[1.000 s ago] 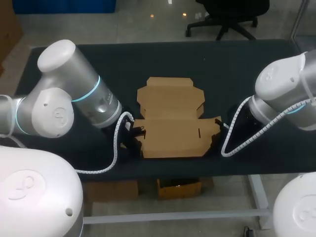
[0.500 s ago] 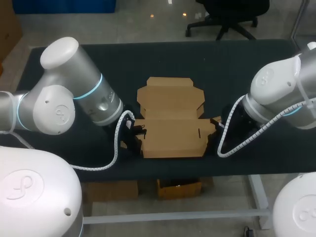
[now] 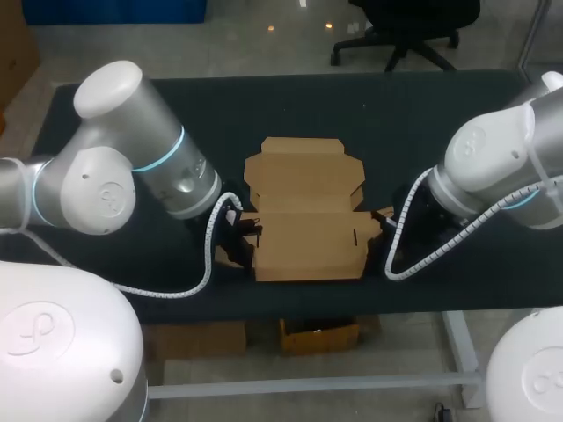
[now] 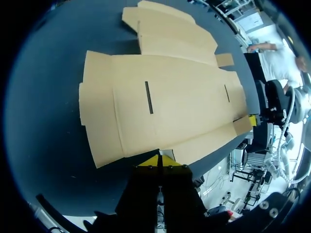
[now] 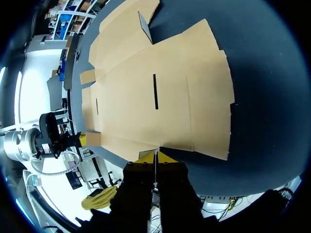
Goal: Assemble the packaging by folding the flat box into shape, placing the metal phone stand inside, and closing the box properly
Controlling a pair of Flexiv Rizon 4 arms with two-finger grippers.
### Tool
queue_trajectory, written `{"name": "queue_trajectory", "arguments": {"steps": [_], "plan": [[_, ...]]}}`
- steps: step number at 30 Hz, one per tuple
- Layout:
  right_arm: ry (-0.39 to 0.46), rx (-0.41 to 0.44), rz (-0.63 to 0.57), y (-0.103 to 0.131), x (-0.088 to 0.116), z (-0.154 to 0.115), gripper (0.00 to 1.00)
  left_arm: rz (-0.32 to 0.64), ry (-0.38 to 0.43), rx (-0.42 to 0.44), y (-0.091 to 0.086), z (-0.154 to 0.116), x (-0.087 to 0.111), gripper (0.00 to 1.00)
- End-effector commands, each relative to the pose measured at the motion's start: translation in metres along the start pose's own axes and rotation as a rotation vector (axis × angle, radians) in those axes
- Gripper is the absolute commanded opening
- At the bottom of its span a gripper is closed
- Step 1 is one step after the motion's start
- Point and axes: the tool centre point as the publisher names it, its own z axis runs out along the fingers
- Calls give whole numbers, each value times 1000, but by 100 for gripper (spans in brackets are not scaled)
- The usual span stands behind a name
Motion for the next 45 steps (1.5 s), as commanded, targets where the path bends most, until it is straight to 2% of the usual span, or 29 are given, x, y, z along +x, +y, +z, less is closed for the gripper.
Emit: {"name": "queue_trajectory", "arguments": {"steps": [1,12,24,45], "plan": [[-21,-5,-1,-2,4,-1,0,3,-7,4,3,-2,6,0],[-65,-3,0,-10,5,4,0,7,-10,-15,15,-1,13,0],[-81,-7,5,-12,5,10,0,-28,-10,-17,12,7,13,0],[-127,-12,-16,-19,10,15,0,24,-14,-29,18,14,31,0]]}}
